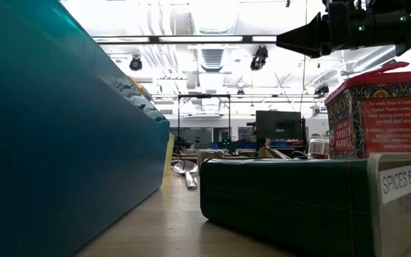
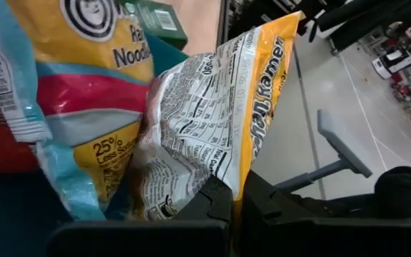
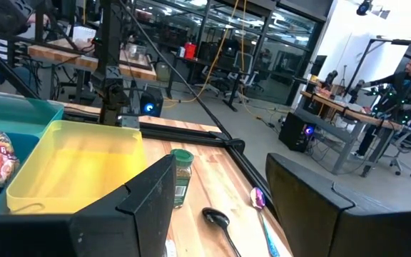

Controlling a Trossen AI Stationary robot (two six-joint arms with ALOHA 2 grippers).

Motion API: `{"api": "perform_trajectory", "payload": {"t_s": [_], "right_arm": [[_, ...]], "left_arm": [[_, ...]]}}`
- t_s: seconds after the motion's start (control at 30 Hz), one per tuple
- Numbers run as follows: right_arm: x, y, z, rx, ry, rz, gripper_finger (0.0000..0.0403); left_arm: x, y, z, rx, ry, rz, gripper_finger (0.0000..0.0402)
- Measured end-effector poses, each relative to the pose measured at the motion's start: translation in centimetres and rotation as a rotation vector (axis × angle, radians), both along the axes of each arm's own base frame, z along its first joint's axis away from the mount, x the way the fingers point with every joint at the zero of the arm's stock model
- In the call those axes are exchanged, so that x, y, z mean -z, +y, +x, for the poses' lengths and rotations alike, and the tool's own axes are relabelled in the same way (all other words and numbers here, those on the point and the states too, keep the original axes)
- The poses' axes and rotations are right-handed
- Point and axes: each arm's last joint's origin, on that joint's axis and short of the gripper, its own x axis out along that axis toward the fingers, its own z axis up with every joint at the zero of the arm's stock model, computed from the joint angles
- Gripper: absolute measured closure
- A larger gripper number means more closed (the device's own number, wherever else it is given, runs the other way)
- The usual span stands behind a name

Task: Pick & Place Food Item
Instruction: Put the yellow noodle pack into the blue bin, then put the green spice bottle into the green bin

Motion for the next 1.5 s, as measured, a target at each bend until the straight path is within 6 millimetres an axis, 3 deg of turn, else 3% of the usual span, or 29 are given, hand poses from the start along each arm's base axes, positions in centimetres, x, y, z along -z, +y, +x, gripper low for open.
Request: {"api": "perform_trajectory", "payload": {"t_s": [0.37,0.9,1.2,1.5], "right_arm": [[0.0,0.0,0.0,0.0,0.0,0.0,0.0188],[0.0,0.0,0.0,0.0,0.0,0.0,0.0188],[0.0,0.0,0.0,0.0,0.0,0.0,0.0188],[0.0,0.0,0.0,0.0,0.0,0.0,0.0188]], "left_arm": [[0.6,0.4,-0.2,-0.04,0.047,0.004,0.0389],[0.5,0.4,-0.2,-0.038,0.044,0.004,0.0225],[-0.4,0.5,-0.3,-0.021,0.014,0.007,0.0219],[-4.1,0.8,-0.3,0.027,-0.064,0.157,0.0219]]}}
